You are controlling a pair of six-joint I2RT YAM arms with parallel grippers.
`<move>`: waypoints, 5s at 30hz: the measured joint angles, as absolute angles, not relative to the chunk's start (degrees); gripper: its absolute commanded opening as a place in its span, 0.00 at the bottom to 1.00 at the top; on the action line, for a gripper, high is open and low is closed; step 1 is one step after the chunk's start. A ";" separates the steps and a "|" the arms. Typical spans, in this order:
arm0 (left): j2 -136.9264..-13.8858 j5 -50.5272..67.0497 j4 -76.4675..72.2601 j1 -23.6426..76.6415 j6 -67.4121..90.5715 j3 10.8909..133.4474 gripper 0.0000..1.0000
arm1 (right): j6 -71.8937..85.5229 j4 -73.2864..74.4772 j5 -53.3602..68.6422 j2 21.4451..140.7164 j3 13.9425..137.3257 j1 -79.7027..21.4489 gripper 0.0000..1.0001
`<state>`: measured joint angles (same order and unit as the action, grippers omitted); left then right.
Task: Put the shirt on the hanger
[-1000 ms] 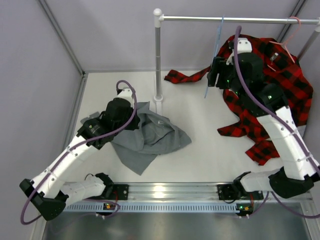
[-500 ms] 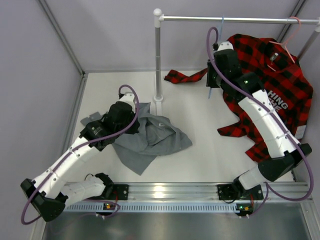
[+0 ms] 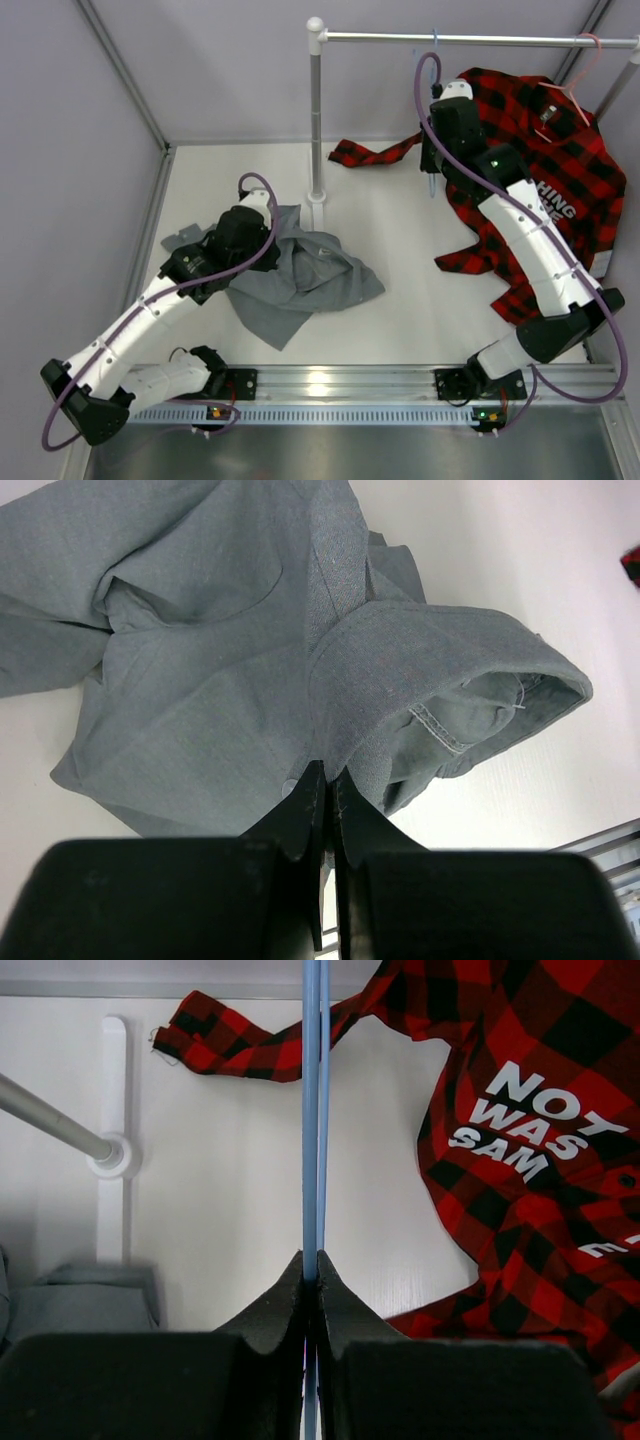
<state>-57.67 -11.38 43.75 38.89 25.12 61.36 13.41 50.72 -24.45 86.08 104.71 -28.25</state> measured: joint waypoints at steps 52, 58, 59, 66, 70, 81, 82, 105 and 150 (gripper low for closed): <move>-76.86 -13.08 36.75 28.16 28.64 70.11 0.00 | 10.37 38.68 31.33 35.94 53.34 -23.73 0.00; -80.27 -9.21 36.29 25.85 28.91 71.16 0.00 | 12.67 37.15 37.65 32.88 50.09 -23.73 0.00; -80.27 -8.32 36.05 25.85 29.04 71.16 0.00 | 12.84 36.84 37.82 32.91 49.84 -23.73 0.00; -80.27 -4.21 35.11 25.91 29.63 71.26 0.00 | 14.00 35.75 37.87 33.06 49.50 -23.73 0.00; -80.27 -2.44 34.04 25.91 30.17 71.26 0.00 | 13.93 35.83 36.67 33.30 49.50 -23.73 0.00; -77.30 1.34 33.43 25.91 30.98 71.24 0.00 | 14.68 33.26 32.14 37.26 47.20 -23.73 0.00; -76.71 1.85 33.39 25.91 31.05 71.13 0.00 | 14.96 32.97 31.51 37.60 47.13 -23.73 0.00; -63.59 16.01 36.82 40.36 23.70 81.01 0.00 | 29.89 -16.71 37.39 47.64 32.36 -32.69 0.00; -79.79 7.75 42.70 50.28 -17.37 123.90 0.73 | 23.77 -54.61 2.90 39.81 18.70 -50.48 0.00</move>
